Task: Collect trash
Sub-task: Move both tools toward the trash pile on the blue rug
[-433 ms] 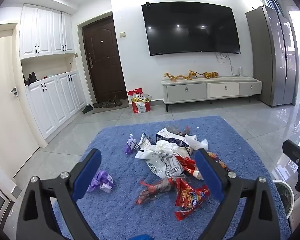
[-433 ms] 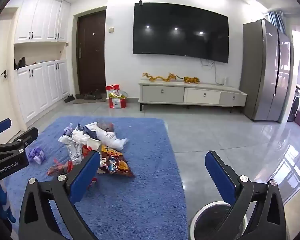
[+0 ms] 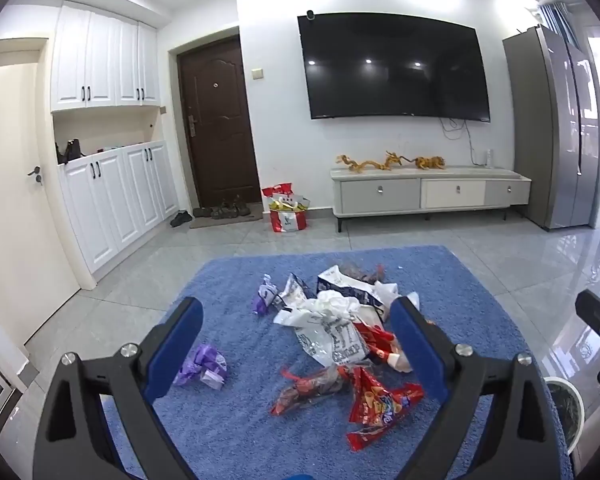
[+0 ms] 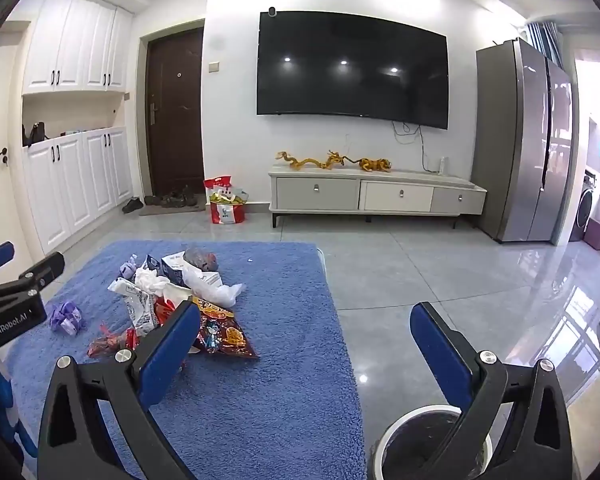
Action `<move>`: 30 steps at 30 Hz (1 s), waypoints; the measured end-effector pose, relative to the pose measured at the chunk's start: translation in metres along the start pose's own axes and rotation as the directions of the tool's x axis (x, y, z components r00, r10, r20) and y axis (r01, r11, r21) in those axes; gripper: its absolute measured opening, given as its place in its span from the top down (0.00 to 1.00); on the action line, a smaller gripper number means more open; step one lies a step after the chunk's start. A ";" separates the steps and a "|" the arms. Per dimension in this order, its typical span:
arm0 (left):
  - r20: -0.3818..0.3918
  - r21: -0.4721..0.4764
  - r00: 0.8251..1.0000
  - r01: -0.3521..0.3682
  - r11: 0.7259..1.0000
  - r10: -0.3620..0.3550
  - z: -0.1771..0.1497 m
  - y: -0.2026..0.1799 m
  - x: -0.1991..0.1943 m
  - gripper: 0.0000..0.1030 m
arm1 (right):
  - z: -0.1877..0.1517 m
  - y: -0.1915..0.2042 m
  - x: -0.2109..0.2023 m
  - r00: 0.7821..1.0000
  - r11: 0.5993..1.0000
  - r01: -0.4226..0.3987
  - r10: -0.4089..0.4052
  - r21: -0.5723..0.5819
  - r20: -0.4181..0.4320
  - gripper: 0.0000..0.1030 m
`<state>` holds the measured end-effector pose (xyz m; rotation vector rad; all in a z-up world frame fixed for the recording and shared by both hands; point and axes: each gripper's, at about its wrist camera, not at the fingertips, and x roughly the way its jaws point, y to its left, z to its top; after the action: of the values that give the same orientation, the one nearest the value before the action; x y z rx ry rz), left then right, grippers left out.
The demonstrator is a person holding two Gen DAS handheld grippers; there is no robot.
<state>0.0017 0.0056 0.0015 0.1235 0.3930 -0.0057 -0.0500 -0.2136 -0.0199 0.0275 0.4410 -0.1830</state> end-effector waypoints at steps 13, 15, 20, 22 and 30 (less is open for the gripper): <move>0.005 -0.014 0.999 -0.041 0.999 0.041 0.007 0.015 0.000 0.08 | 0.002 -0.008 -0.002 0.999 0.999 0.022 -0.023 0.028 0.048 0.00; 0.006 -0.013 0.999 -0.049 0.999 0.049 0.008 0.017 0.000 0.08 | 0.003 -0.012 -0.004 0.998 0.999 0.017 -0.019 0.038 0.060 0.00; 0.012 -0.029 0.998 -0.063 0.998 0.064 0.008 0.027 0.004 0.08 | 0.004 -0.015 -0.005 0.997 0.998 0.026 -0.031 0.057 0.078 0.00; 0.008 -0.035 0.998 -0.055 0.998 0.055 0.008 0.028 0.005 0.08 | 0.004 -0.016 -0.004 0.997 0.998 0.022 -0.027 0.061 0.075 0.00; -0.023 -0.035 0.999 -0.044 0.998 0.043 0.003 0.026 0.013 0.08 | 0.002 -0.011 0.007 1.000 0.999 -0.003 0.002 0.040 0.027 0.00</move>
<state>0.0160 0.0313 0.0027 0.0975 0.4127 0.0456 -0.0449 -0.2255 -0.0209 0.0653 0.4107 -0.1892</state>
